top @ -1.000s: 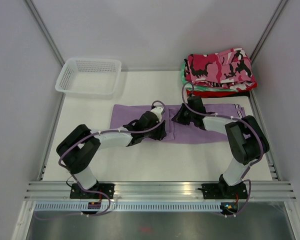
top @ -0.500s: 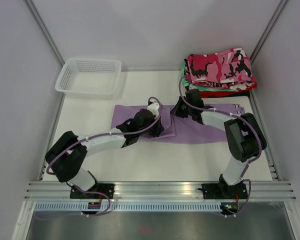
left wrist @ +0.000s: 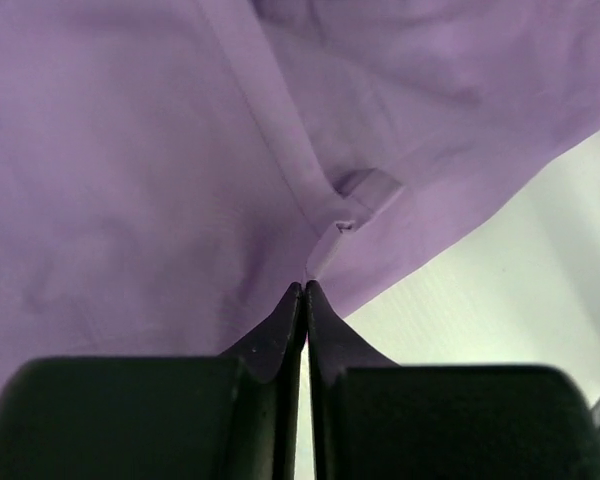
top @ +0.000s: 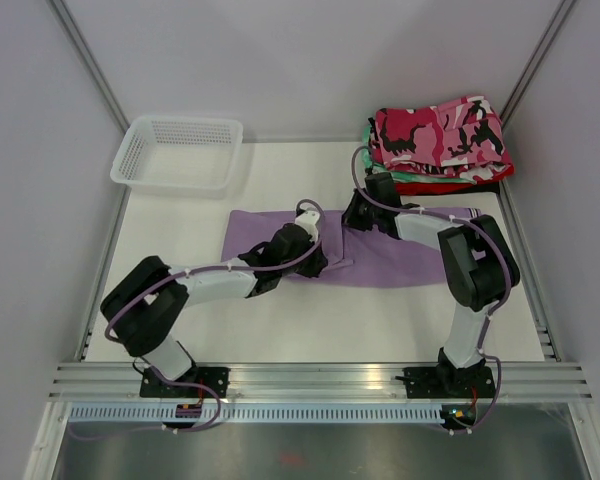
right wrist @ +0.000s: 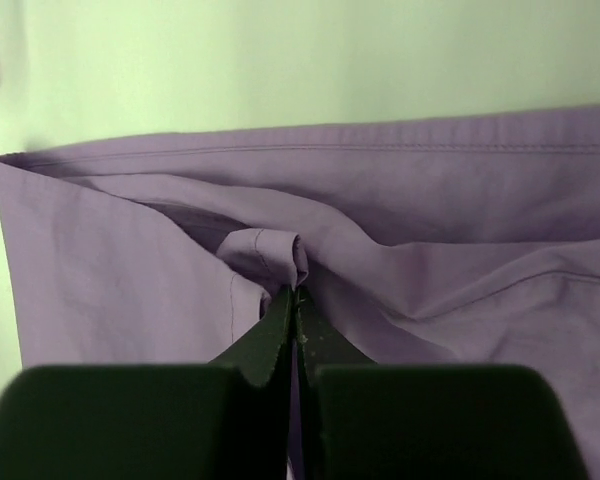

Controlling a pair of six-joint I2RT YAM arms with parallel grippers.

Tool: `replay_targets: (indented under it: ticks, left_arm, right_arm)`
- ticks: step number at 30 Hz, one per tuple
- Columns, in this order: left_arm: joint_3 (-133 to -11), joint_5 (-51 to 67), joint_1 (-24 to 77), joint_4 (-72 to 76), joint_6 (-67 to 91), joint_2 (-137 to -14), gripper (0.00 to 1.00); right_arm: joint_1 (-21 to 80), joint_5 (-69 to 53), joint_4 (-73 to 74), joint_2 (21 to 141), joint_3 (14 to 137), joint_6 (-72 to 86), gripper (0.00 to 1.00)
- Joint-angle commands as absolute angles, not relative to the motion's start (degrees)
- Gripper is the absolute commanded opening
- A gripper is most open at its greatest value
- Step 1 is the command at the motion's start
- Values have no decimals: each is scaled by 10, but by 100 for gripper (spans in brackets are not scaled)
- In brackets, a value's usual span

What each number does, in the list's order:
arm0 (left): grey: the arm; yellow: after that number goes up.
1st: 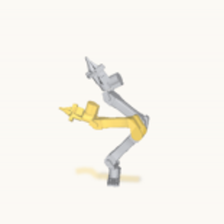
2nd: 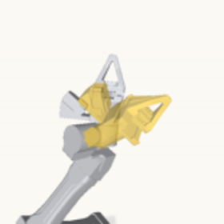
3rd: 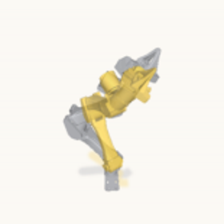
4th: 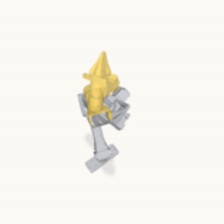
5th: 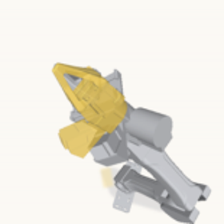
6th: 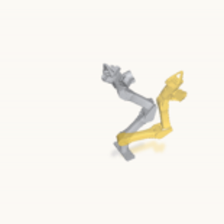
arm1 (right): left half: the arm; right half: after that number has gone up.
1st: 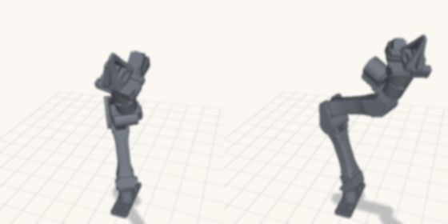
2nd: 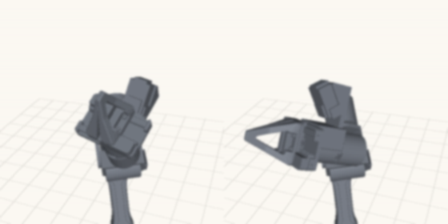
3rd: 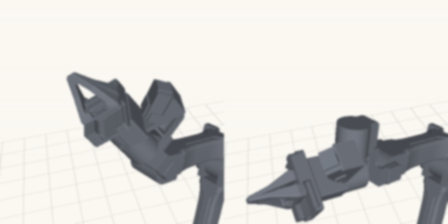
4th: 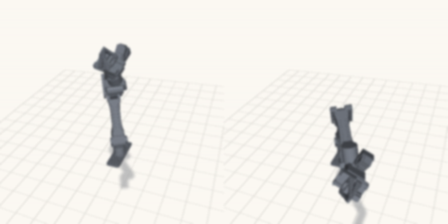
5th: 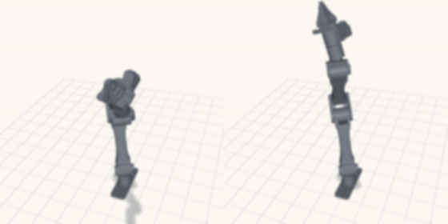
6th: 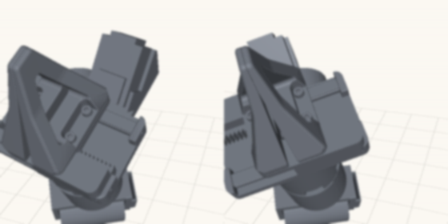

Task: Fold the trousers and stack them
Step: Fold the trousers

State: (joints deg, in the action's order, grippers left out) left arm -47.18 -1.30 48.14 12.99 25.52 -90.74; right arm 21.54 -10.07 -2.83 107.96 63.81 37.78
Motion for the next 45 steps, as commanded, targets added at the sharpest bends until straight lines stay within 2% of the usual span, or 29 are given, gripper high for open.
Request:
replay_targets:
  ticks: [1, 2, 3, 4, 5, 7, 8, 10, 11, 13, 17, 20, 23, 25, 30, 34, 40, 42, 44, 45]
  left_arm:
    - [-478, -7, 485, 149, 286, -942, 13]
    - [-481, -6, 485, 148, 290, -943, 20]
    - [-483, -6, 486, 143, 294, -940, 43]
    - [-484, -13, 487, 139, 297, -935, 55]
    - [-486, -16, 486, 126, 297, -928, 64]
    - [-486, -32, 486, 110, 296, -898, 73]
    - [-491, -45, 486, 81, 302, -886, 82]
    - [-499, -83, 483, 40, 308, -847, 87]
    - [-507, -102, 480, -1, 311, -832, 94]
    - [-513, -140, 464, -50, 322, -792, 100]
    - [-500, -72, 316, -120, 355, -741, 100]
    - [-480, -70, 228, -146, 356, -716, 100]
    - [-472, -75, 159, -192, 366, -722, 100]
    - [-458, -45, 116, -187, 353, -729, 98]
    - [-421, 16, 77, -152, 330, -759, 98]
    - [-401, 20, 66, -116, 314, -804, 98]
    - [-384, 84, 47, -56, 302, -859, 89]
    - [-378, 114, 47, -23, 295, -864, 88]
    - [-374, 126, 47, -11, 291, -877, 82]
    - [-374, 137, 47, -4, 291, -881, 79]
  right_arm:
    - [215, -96, -2, 1068, 656, 354, 14]
    - [214, -94, 18, 1063, 655, 348, 22]
    - [213, -85, 31, 1046, 653, 342, 33]
    - [208, -81, 59, 1037, 653, 329, 51]
    - [203, -79, 75, 1020, 655, 322, 57]
    - [183, -83, 105, 999, 655, 309, 68]
    - [177, -84, 113, 974, 653, 307, 70]
    - [168, -77, 139, 949, 654, 298, 74]
    - [167, -72, 147, 926, 655, 288, 76]
    - [168, -63, 162, 908, 650, 283, 77]
    - [168, -90, 172, 890, 631, 272, 73]
    - [190, -144, 127, 867, 592, 291, 69]
    - [249, -147, 125, 867, 582, 294, 59]
    - [284, -139, 127, 879, 570, 296, 48]
    - [308, -106, 61, 891, 487, 320, 39]
    - [315, -96, 29, 923, 449, 314, 36]
    - [323, -95, 26, 955, 445, 303, 26]
    - [323, -91, 42, 950, 453, 298, 26]
    - [323, -87, 60, 932, 463, 296, 26]
    - [323, -89, 88, 912, 481, 296, 31]
